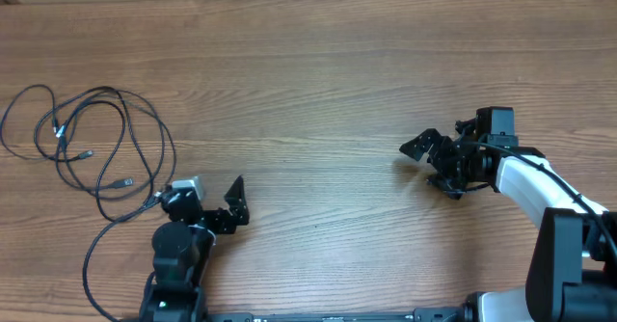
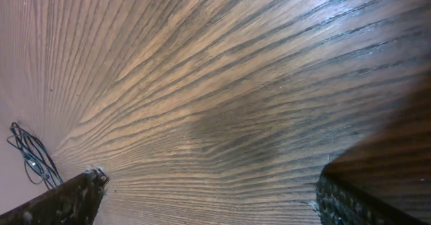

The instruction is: Untangle cables

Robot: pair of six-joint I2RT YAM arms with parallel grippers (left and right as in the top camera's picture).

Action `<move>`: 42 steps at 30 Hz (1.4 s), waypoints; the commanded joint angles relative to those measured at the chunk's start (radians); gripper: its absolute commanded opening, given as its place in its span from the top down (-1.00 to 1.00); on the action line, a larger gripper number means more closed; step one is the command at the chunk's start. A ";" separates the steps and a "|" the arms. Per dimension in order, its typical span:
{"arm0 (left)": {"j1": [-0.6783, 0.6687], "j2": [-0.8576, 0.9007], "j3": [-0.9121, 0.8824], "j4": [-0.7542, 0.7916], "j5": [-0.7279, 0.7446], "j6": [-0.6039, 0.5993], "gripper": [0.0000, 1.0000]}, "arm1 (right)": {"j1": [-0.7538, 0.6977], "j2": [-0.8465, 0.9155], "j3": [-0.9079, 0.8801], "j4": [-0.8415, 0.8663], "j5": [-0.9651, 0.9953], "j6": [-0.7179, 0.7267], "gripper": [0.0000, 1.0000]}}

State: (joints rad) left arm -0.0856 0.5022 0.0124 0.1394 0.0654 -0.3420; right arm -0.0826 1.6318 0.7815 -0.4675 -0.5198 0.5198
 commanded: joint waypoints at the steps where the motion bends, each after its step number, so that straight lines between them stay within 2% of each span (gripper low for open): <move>1: 0.055 -0.114 -0.008 -0.135 0.006 -0.032 -0.99 | 0.005 0.048 -0.041 -0.004 0.093 -0.019 -1.00; 3: 0.074 -0.173 -0.008 -0.212 0.006 -0.031 -0.99 | 0.005 0.048 -0.041 -0.005 0.093 -0.019 -1.00; 8: 0.093 -0.310 -0.008 -0.214 0.013 0.006 -0.99 | 0.005 0.048 -0.041 -0.005 0.093 -0.019 -1.00; 15: 0.082 -0.499 -0.008 -0.215 0.013 0.119 -0.99 | 0.005 0.048 -0.041 -0.005 0.093 -0.019 -1.00; 42: 0.059 -0.498 -0.008 -0.213 0.006 0.121 -0.99 | 0.005 0.048 -0.041 -0.005 0.093 -0.019 -1.00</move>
State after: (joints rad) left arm -0.0212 0.0158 0.0082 -0.0715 0.0673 -0.2501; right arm -0.0826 1.6318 0.7815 -0.4675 -0.5198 0.5190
